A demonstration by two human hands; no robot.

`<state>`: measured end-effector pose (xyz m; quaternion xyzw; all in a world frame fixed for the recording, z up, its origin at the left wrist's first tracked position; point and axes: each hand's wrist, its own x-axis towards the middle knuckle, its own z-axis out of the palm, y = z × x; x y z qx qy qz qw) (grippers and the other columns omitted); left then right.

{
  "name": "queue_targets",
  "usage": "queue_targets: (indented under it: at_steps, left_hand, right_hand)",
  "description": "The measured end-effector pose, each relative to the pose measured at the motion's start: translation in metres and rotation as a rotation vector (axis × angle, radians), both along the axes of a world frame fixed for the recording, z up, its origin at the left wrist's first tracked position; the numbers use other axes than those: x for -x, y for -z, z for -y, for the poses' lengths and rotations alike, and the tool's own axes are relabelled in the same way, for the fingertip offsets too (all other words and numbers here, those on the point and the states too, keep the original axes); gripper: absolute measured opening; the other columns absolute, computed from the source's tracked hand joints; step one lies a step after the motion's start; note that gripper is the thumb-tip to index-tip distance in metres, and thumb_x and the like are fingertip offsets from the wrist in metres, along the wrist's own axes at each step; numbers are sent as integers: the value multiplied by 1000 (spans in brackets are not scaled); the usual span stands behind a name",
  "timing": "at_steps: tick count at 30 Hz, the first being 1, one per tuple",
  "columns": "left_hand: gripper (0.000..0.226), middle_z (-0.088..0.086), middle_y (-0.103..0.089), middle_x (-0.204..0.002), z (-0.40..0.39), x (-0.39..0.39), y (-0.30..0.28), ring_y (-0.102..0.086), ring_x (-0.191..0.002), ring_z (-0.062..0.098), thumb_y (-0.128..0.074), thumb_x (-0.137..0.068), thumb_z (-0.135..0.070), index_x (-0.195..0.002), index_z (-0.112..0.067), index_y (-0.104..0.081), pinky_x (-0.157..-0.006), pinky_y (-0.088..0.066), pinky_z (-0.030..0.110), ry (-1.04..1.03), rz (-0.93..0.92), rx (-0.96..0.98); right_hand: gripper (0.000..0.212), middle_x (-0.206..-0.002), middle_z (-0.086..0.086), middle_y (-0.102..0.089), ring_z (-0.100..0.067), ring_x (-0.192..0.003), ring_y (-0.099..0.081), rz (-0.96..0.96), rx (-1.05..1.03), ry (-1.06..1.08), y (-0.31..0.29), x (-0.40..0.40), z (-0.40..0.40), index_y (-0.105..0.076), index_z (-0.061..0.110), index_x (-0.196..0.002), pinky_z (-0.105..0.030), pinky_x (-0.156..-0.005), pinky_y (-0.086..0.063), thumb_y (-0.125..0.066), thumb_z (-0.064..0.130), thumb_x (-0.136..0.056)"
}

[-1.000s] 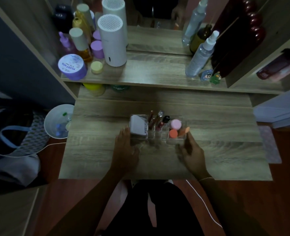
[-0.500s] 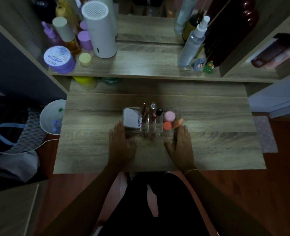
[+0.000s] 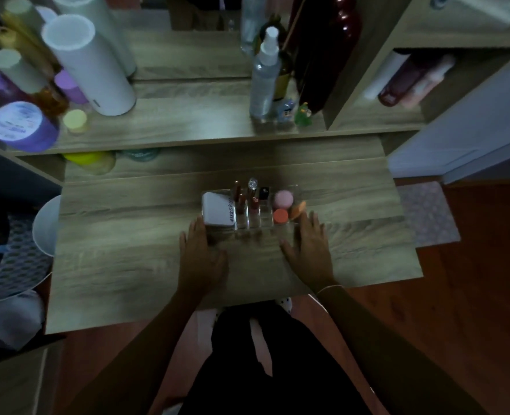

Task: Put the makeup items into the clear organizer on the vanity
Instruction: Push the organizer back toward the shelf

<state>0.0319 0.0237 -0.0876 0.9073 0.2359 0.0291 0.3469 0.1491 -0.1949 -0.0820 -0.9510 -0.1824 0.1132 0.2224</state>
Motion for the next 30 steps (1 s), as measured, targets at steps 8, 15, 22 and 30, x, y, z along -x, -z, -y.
queue_targets:
  at_steps: [8,15,22,30]
  left_hand:
    - [81,19,-28,-154,50,-42,-1,-23,-143,31,-49,-79,-38,-146,-4,-19,-118,-7,50,83,-26,-33]
    - [78,19,-27,-154,91,-86,-4,-19,-144,31,-40,-83,-45,-148,-7,-19,-119,-9,51,165,-62,-71]
    - [70,16,-26,-155,117,-122,-11,-15,-145,29,-52,-91,-35,-147,-7,-21,-120,-8,50,175,-71,-114]
    - [70,13,-26,-156,123,-139,-12,-15,-146,24,-51,-91,-40,-148,-14,-19,-120,-6,50,133,-53,-128]
  right_hand:
    - [81,-152,-15,-33,-35,-144,-21,30,29,5,-5,-42,59,-24,12,-146,-55,-118,-17,-64,44,-84]
    - [79,-153,-15,-33,-34,-144,-21,45,-39,37,-4,-84,108,-21,17,-148,-55,-118,-14,-57,51,-87]
    - [79,-156,-12,-26,-33,-146,-14,-7,-56,-7,3,-124,136,-16,19,-149,-54,-119,-7,-57,44,-87]
    - [83,-152,-12,-31,-33,-141,-27,-17,-36,-9,8,-150,133,-16,20,-146,-57,-117,-14,-55,51,-79]
